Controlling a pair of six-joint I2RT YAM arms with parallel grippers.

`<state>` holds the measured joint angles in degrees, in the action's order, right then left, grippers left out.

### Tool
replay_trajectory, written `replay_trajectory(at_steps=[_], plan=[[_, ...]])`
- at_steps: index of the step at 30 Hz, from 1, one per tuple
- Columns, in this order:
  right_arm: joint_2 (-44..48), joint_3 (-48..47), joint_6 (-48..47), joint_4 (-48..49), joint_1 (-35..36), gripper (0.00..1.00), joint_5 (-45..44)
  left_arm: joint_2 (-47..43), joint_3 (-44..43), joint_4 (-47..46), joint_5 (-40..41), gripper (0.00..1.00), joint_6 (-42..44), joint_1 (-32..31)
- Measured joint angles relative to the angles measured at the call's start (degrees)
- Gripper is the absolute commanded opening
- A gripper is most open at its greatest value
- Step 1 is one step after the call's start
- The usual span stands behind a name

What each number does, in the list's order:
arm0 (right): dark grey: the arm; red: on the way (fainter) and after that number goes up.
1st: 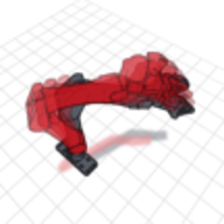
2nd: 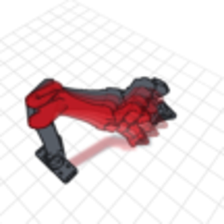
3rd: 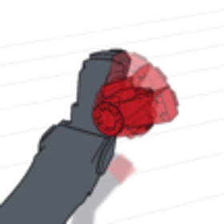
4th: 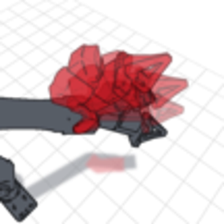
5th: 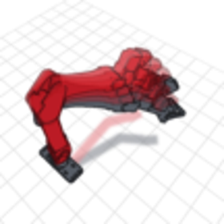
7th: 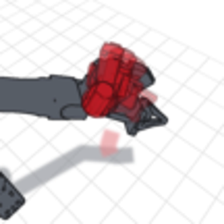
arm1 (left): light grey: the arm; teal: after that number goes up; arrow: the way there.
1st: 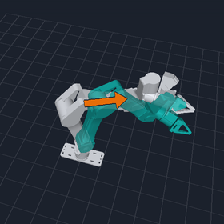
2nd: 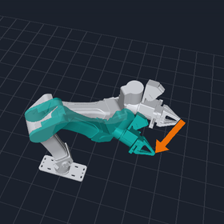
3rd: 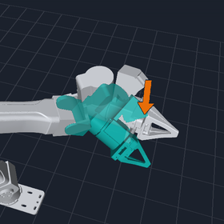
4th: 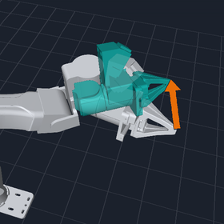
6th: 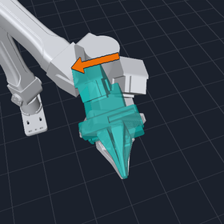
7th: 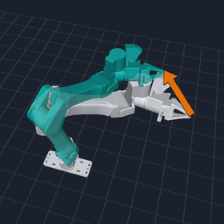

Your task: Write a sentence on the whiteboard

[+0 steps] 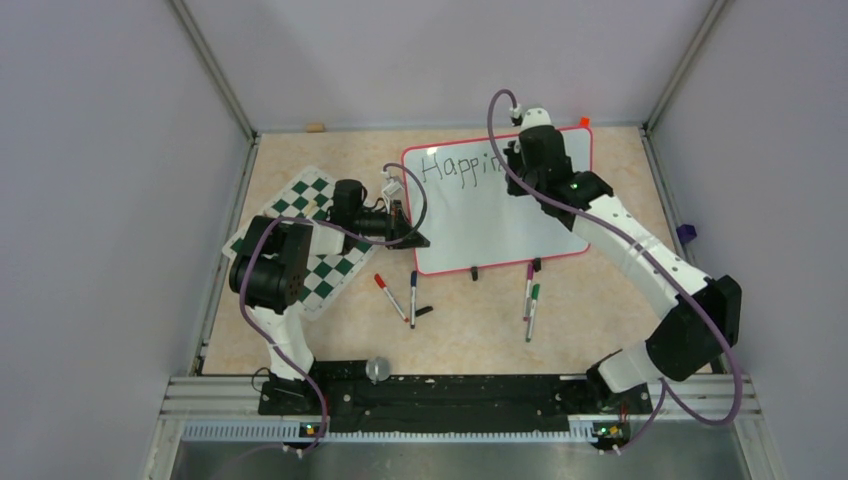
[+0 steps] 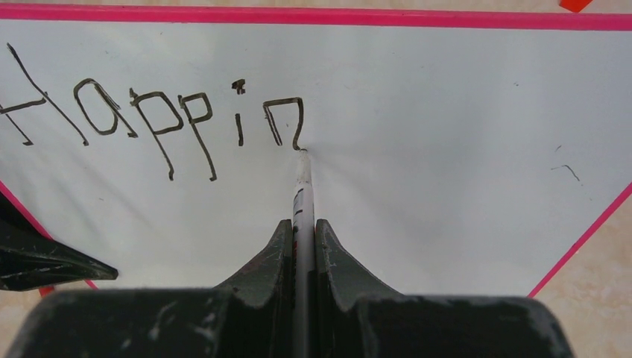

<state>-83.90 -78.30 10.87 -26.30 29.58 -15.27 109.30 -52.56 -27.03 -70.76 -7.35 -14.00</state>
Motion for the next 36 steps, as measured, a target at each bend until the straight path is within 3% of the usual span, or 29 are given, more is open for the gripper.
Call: replay_trajectory(at_steps=[11, 36], plan=[[2.75, -0.11, -0.31, 1.18, -0.15, 0.00, -1.70, 0.00, 0.00, -0.02, -0.09, 0.00, 0.02, 0.00], [-0.17, -0.13, -0.02, 2.78, -2.34, 0.00, -4.17, 0.00, 0.00, 0.02, 0.04, 0.00, -0.07, 0.00]])
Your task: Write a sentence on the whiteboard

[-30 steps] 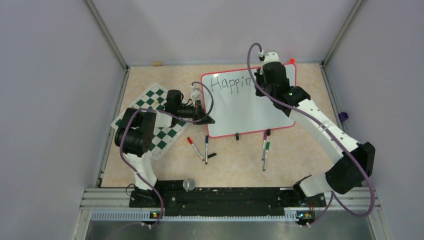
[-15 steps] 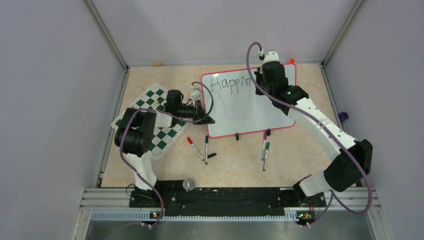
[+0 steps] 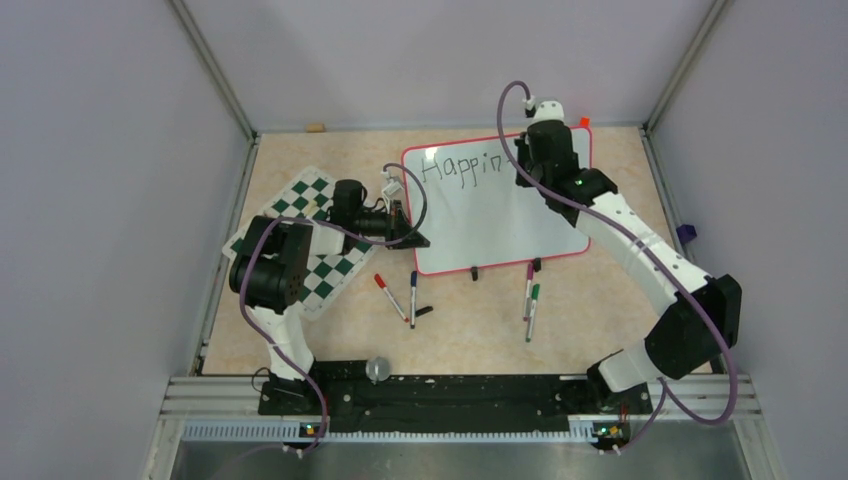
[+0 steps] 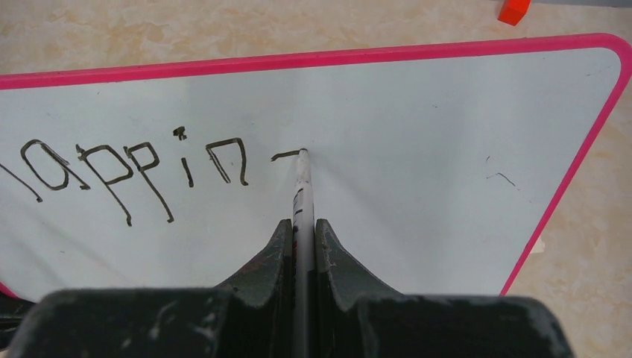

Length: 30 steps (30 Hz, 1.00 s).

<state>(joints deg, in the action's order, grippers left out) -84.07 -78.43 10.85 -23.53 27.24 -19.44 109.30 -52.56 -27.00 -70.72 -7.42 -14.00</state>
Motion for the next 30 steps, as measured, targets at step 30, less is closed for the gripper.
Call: replay_trajectory(at_steps=[30], plan=[[-1.51, -2.40, 0.83, -0.13, -0.85, 0.00, 6.16, 0.00, 0.02, 0.04, 0.22, 0.00, -0.17, 0.00]])
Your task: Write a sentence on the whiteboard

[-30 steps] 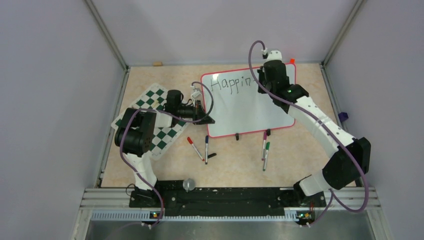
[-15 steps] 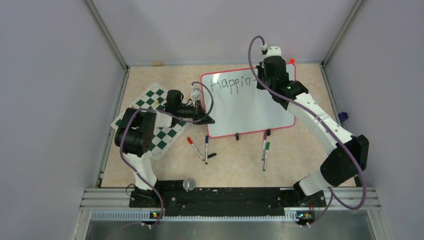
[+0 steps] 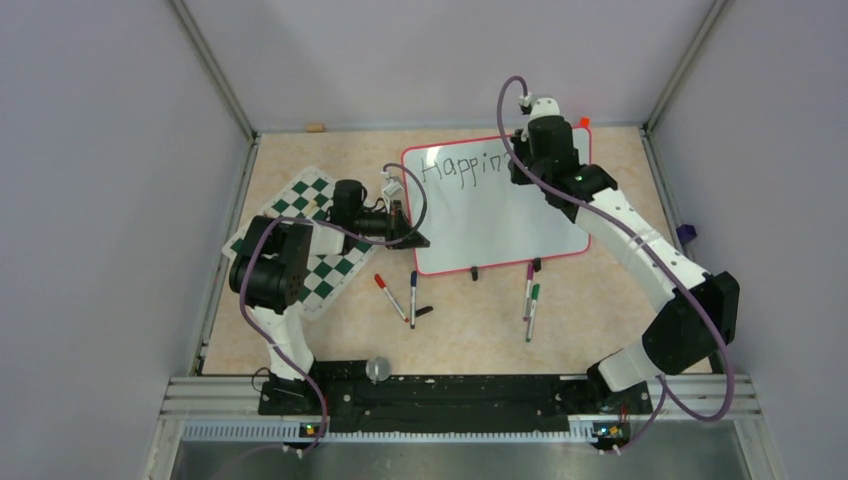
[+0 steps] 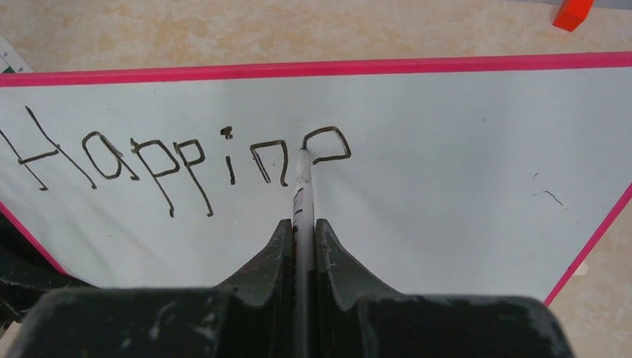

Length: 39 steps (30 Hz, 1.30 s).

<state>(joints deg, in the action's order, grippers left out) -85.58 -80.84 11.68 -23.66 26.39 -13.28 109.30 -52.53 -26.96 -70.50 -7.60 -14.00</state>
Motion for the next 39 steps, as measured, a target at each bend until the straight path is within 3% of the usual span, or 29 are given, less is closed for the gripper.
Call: replay_trajectory(at_steps=[28, 39], plan=[[3.41, 2.80, 0.46, -2.71, -0.09, 0.00, -4.74, -0.02, 0.04, -0.20, -0.26, 0.00, 0.24, 0.00], [3.43, 1.62, 0.57, -1.70, -4.13, 0.00, -4.42, -0.02, 0.04, -0.20, -0.31, 0.00, 0.24, 0.00]])
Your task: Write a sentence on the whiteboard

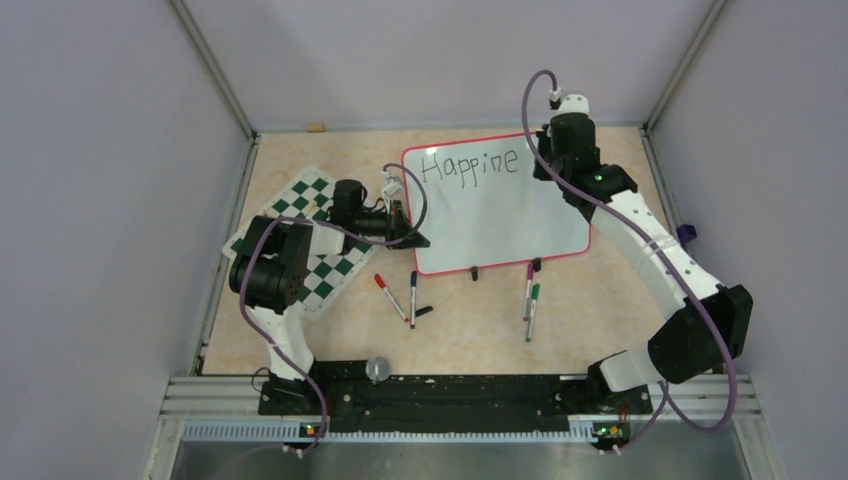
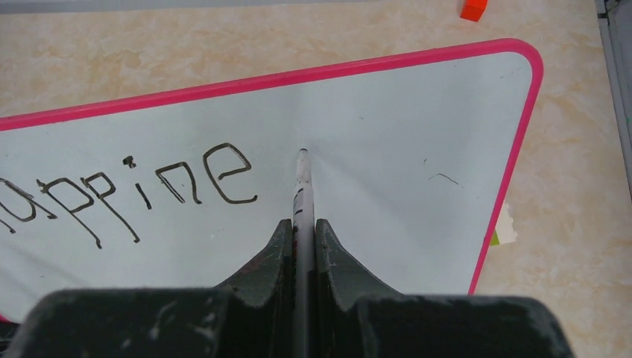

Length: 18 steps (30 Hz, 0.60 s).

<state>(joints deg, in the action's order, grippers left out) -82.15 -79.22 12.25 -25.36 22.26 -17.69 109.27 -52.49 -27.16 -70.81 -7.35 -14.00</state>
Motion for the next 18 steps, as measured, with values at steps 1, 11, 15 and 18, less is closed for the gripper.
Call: replay_trajectory(at_steps=[1, 11, 15, 18], plan=[[0.00, 0.00, 0.02, 0.09, -0.28, 0.00, 0.20, 0.00, 0.00, 0.00, 0.00, 0.00, 0.00, 0.00], [-0.13, 0.00, 0.98, 1.31, -0.85, 0.00, 1.49, 0.00, 0.00, 0.00, -0.02, 0.00, 0.00, 0.00], [-0.98, 0.00, 1.29, 2.64, -1.07, 0.00, 1.79, 0.00, 0.00, 0.00, -0.04, 0.00, -0.02, 0.00], [-1.60, 0.00, 1.36, 3.06, -1.07, 0.00, 2.51, 0.00, 0.00, 0.15, 0.17, 0.00, -0.20, 0.02]])
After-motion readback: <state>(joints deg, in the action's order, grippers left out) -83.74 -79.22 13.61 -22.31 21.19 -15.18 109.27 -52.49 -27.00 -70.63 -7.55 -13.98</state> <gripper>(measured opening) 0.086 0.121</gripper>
